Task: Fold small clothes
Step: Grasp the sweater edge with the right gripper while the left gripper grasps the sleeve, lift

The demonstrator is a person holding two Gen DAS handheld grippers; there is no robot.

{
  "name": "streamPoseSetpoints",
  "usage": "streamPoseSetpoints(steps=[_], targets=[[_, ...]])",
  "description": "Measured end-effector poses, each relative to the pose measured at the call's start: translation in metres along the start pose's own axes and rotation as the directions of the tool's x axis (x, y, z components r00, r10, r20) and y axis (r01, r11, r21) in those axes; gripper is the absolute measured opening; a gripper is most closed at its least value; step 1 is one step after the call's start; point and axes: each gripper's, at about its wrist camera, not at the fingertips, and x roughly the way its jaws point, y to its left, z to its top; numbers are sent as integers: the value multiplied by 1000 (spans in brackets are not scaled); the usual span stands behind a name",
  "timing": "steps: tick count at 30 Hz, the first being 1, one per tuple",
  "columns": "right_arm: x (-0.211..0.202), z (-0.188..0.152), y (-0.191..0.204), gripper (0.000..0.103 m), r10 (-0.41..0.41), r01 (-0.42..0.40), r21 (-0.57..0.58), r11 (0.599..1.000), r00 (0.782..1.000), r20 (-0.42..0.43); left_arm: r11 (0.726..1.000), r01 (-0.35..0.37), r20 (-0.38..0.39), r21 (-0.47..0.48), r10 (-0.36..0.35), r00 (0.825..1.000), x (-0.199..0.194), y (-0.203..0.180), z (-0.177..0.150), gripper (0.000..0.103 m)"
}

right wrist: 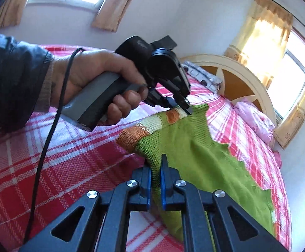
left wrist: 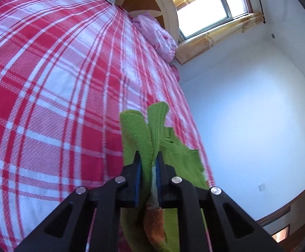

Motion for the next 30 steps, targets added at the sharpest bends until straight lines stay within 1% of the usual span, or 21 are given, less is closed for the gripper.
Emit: streamPoseSetpoints(steps=[5, 8, 10, 13, 17, 24, 30], targets=[[-13, -2, -35, 6, 21, -24, 118, 993, 999, 26, 999, 47, 33, 4, -47, 998, 1, -22, 4, 12], [-23, -7, -59, 6, 37, -46, 202, 978, 998, 45, 996, 86, 53, -8, -85, 995, 6, -37, 7, 12], [-31, -13, -74, 6, 43, -56, 255, 965, 997, 59, 996, 90, 58, -2, -90, 994, 13, -48, 11, 12], [-37, -23, -95, 6, 57, -78, 333, 940, 996, 73, 995, 100, 50, 20, -101, 994, 21, -68, 10, 12], [-44, -40, -128, 6, 60, -94, 426, 900, 994, 93, 994, 95, 30, 58, -97, 995, 40, -95, 14, 12], [-58, -66, -164, 5, 57, -102, 505, 857, 993, 103, 990, 102, -13, 101, -102, 995, 75, -129, 7, 12], [-66, -91, -195, 5, 48, -93, 566, 819, 994, 95, 988, 108, -68, 113, -101, 993, 114, -148, -1, 12]])
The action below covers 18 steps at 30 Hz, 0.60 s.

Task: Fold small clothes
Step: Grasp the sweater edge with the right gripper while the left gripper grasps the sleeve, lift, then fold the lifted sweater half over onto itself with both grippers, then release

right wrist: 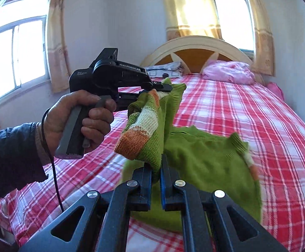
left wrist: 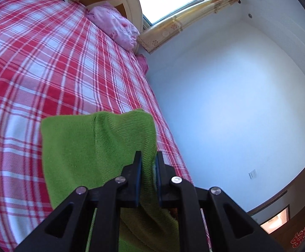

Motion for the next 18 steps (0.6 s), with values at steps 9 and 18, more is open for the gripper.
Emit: streamPoseSetpoints(steps=[9, 18], targets=[[-17, -13, -65, 5, -25, 30, 126, 992, 999, -40, 999, -12, -100, 37, 15, 995, 71, -29, -14, 12], [-9, -53, -113, 5, 38, 13, 305, 952, 986, -160, 988, -95, -196, 119, 117, 974, 128, -43, -39, 12]])
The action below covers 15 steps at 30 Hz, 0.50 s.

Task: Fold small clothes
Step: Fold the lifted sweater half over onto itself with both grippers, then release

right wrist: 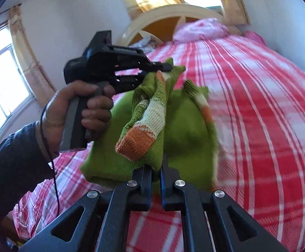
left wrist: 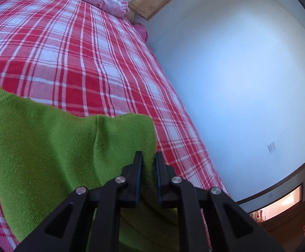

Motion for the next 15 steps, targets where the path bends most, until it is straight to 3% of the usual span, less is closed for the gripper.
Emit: streamPoseSetpoints(steps=[3, 7, 9, 12, 14, 15], targets=[[7, -7, -24, 5, 20, -17, 88, 996, 999, -27, 997, -57, -8, 43, 57, 998, 9, -12, -4, 13], [15, -10, -41, 6, 45, -37, 156, 987, 998, -43, 989, -78, 13, 124, 77, 997, 4, -33, -10, 13], [14, -10, -43, 6, 57, -50, 169, 984, 998, -40, 977, -95, 33, 190, 91, 995, -7, -46, -16, 19], [10, -11, -48, 10, 62, -53, 188, 981, 997, -40, 944, -149, 67, 294, 135, 989, -32, -57, -36, 31], [2, -14, -54, 17, 22, -15, 200, 980, 999, -33, 907, -236, 110, 348, 211, 971, -46, -53, -51, 56], [-5, -14, -54, 17, -4, 8, 197, 980, 1000, -20, 896, -262, 127, 359, 231, 965, -48, -49, -55, 59]])
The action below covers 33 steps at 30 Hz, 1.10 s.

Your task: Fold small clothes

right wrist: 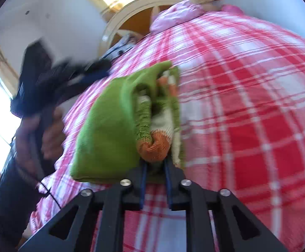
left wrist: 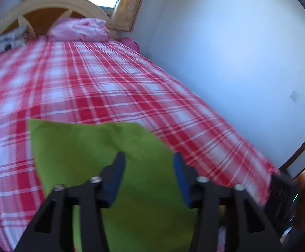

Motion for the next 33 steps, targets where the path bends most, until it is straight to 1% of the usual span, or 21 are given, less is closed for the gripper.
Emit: streamPoseSetpoints(steps=[1, 2, 3, 5, 7, 8, 10, 11, 12, 13, 14, 16, 17, 18, 20, 21, 23, 26, 28, 30, 33], targets=[[-6, 1, 2, 23, -32, 32, -9, 999, 999, 24, 999, -37, 9, 17, 37, 999, -7, 3, -10, 61], [-16, 3, 9, 38, -102, 106, -44, 993, 992, 73, 997, -71, 16, 26, 71, 997, -12, 7, -19, 61], [-23, 6, 17, 43, -142, 151, -75, 986, 982, 121, 995, -92, 20, 33, 91, 996, -13, 11, -24, 61], [-32, 15, 33, 45, -156, 181, -119, 976, 969, 194, 989, -140, 20, 50, 139, 990, -12, 17, -36, 61], [-33, 28, 51, 45, -142, 178, -152, 972, 965, 221, 986, -159, 6, 42, 159, 987, -9, 21, -46, 61], [-29, 36, 58, 45, -113, 150, -161, 975, 969, 219, 986, -161, 10, 38, 161, 987, -10, 21, -49, 62], [-16, 50, 71, 46, -15, 48, -171, 984, 981, 193, 985, -168, 22, 45, 167, 986, -9, 18, -56, 68], [-4, 57, 74, 46, 61, -34, -167, 985, 985, 161, 983, -174, 26, 51, 173, 985, -8, 16, -59, 70], [5, 62, 75, 46, 100, -79, -157, 984, 986, 133, 982, -180, 29, 58, 178, 984, -7, 14, -62, 71], [20, 67, 74, 46, 116, -102, -139, 985, 988, 99, 979, -190, 30, 71, 189, 982, -4, 11, -65, 72], [32, 71, 72, 46, 99, -90, -124, 988, 992, 73, 975, -207, 35, 82, 205, 978, -3, 9, -68, 72], [61, 75, 59, 46, 7, -5, -102, 995, 1000, 15, 973, -214, 39, 85, 212, 977, -1, 9, -69, 72], [73, 75, 51, 45, -39, 38, -89, 995, 999, -10, 975, -206, 35, 79, 204, 978, -1, 10, -69, 76], [82, 74, 42, 44, -49, 46, -73, 996, 998, -36, 978, -198, 28, 69, 196, 980, -1, 12, -70, 77], [81, 69, 32, 42, -18, 17, -66, 998, 1000, -11, 981, -188, 29, 52, 187, 982, 0, 16, -71, 81], [81, 67, 33, 42, -21, 20, -74, 997, 1000, -11, 982, -184, 33, 46, 183, 983, -2, 16, -73, 82], [81, 67, 37, 42, -37, 35, -99, 994, 999, -14, 982, -190, 46, 14, 190, 981, -6, 21, -75, 93], [75, 73, 47, 43, -60, 57, -137, 989, 998, -16, 981, -169, 89, -99, 178, 980, -20, 38, -77, 93], [66, 73, 54, 44, -63, 63, -161, 985, 998, 6, 969, -176, 105, -173, 195, 975, -27, 50, -79, 96], [66, 81, 66, 44, -71, 73, -200, 977, 997, 17, 960, -174, 73, -220, 194, 978, -22, 59, -82, 100], [86, 92, 77, 44, -105, 98, -253, 962, 994, -15, 955, -170, 38, -243, 184, 982, -15, 63, -82, 102]])
